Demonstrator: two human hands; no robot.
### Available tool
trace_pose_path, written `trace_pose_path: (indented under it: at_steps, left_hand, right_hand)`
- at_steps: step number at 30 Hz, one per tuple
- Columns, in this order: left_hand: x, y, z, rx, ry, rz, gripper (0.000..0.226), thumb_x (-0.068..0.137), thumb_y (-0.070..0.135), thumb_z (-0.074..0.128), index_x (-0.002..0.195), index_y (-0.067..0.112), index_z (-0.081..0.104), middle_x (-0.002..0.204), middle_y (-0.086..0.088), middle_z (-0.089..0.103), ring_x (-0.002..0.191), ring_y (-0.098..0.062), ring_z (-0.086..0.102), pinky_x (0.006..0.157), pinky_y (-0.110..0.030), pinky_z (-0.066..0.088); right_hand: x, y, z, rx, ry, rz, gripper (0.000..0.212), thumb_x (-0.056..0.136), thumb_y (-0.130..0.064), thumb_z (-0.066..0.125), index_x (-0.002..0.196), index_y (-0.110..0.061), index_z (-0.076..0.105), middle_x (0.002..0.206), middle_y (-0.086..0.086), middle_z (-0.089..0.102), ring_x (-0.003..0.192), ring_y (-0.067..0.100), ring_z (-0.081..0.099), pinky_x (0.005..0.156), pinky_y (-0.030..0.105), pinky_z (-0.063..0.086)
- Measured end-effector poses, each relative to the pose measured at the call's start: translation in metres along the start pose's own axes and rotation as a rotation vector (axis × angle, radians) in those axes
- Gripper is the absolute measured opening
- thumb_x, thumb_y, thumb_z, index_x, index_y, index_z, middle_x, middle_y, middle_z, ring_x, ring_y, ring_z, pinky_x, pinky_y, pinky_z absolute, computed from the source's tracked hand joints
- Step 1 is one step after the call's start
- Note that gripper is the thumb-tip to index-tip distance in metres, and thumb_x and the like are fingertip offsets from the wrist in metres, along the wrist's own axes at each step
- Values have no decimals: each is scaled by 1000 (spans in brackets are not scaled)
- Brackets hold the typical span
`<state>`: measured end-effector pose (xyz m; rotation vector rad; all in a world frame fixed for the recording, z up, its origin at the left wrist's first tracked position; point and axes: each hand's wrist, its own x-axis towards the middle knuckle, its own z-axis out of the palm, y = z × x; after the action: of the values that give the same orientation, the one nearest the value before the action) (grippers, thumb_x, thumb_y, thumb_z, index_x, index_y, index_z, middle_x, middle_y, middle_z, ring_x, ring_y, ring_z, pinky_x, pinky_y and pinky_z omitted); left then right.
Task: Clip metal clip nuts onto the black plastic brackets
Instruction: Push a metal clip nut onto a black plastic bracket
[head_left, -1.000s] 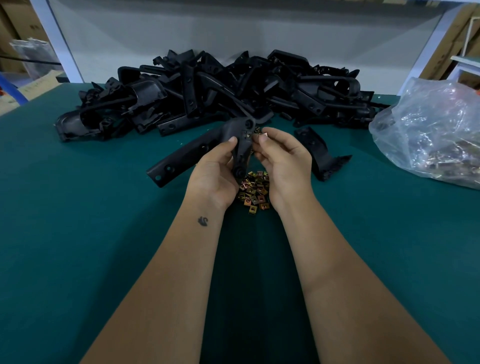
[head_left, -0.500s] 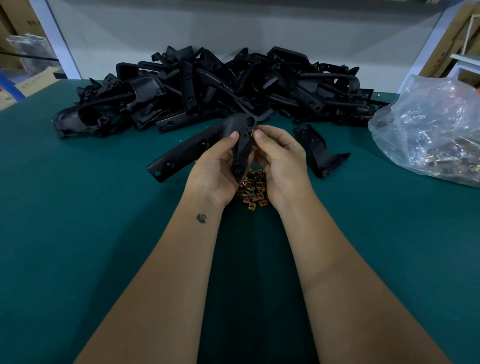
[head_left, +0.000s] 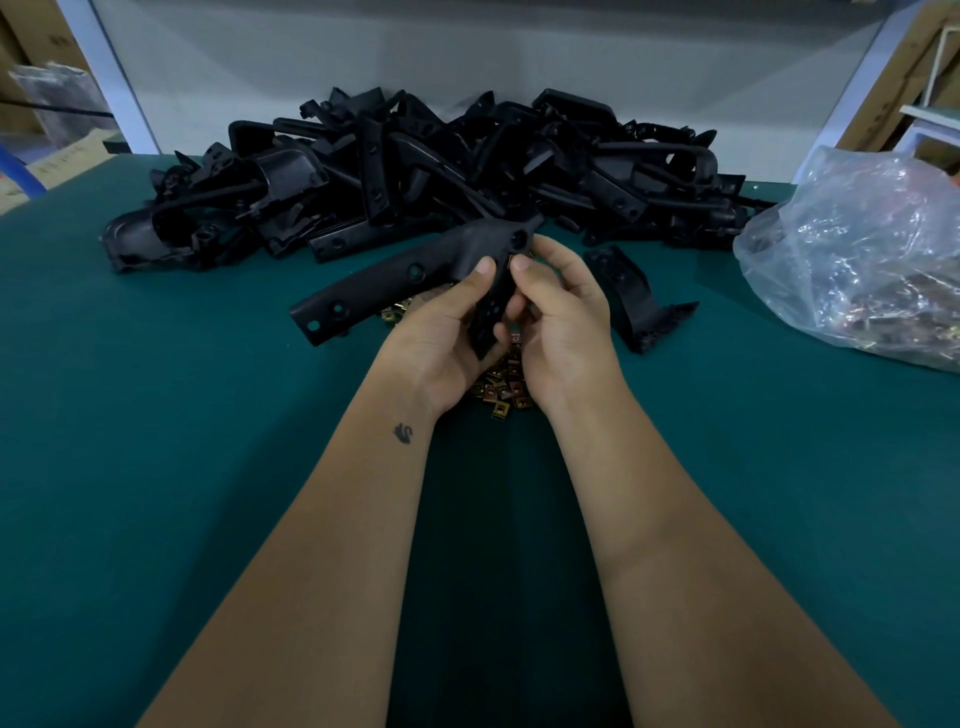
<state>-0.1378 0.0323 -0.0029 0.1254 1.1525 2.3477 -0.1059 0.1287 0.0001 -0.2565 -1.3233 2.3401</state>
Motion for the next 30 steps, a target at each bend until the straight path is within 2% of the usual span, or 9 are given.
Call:
trace_pose_path:
  at_steps: [10, 17, 19, 21, 23, 25, 27, 30]
  left_hand:
    - [1, -1, 0, 1, -3, 18, 15, 95, 24, 62, 105, 14, 69, 85, 2, 73, 68, -7, 65, 56, -17, 50]
    - [1, -1, 0, -38, 5, 11, 16, 97, 23, 61, 106, 13, 69, 84, 2, 73, 68, -7, 65, 58, -17, 50]
    - [0, 0, 0, -64, 10, 15, 14, 97, 20, 60, 104, 11, 68, 85, 0, 72, 68, -9, 66, 59, -17, 50]
    - [-1, 4, -2, -142, 24, 33, 11, 97, 14, 56, 100, 9, 66, 88, -4, 71, 70, -12, 66, 60, -18, 50]
    - [-1, 11, -7, -314, 42, 60, 10, 96, 6, 49, 97, 4, 60, 91, -10, 67, 73, -18, 67, 61, -19, 53]
    - [-2, 17, -12, -547, 55, 107, 12, 96, -1, 44, 98, 2, 55, 96, -17, 62, 75, -25, 69, 66, -24, 58]
    - [-4, 21, -16, -684, 67, 173, 12, 96, -3, 43, 98, 0, 54, 101, -22, 60, 77, -29, 69, 69, -30, 61]
    - [-4, 21, -19, -717, 97, 202, 9, 97, -3, 46, 97, -2, 55, 98, -26, 62, 80, -32, 69, 73, -35, 62]
  right_hand:
    - [-4, -2, 2, -93, 13, -39, 12, 88, -7, 69, 91, -19, 68, 66, -4, 56, 57, 6, 51, 47, 25, 47]
    - [-4, -1, 5, -195, 28, -101, 13, 89, -9, 68, 101, -15, 69, 61, -8, 56, 58, 4, 52, 49, 23, 48]
    - [-3, -1, 5, -248, 34, -161, 13, 90, -10, 65, 101, -16, 69, 62, -7, 59, 59, 5, 55, 50, 24, 50]
    - [-2, 0, 3, -303, 73, -231, 13, 92, -10, 61, 98, -18, 68, 71, -7, 66, 67, 7, 62, 58, 23, 52]
    - [1, 0, -1, -448, 160, -285, 16, 92, -12, 58, 100, -20, 69, 88, -5, 70, 79, 7, 65, 67, 17, 51]
    - [3, 0, -8, -646, 229, -289, 20, 93, -13, 55, 102, -22, 69, 94, -6, 68, 76, 4, 61, 61, 14, 46]
    - [6, -1, -14, -864, 224, -231, 21, 92, -16, 51, 99, -25, 68, 95, -7, 67, 73, 6, 57, 60, 23, 44]
    - [6, 2, -17, -1208, 79, -96, 16, 86, -22, 50, 77, -29, 62, 93, -5, 62, 89, 21, 46, 75, 33, 38]
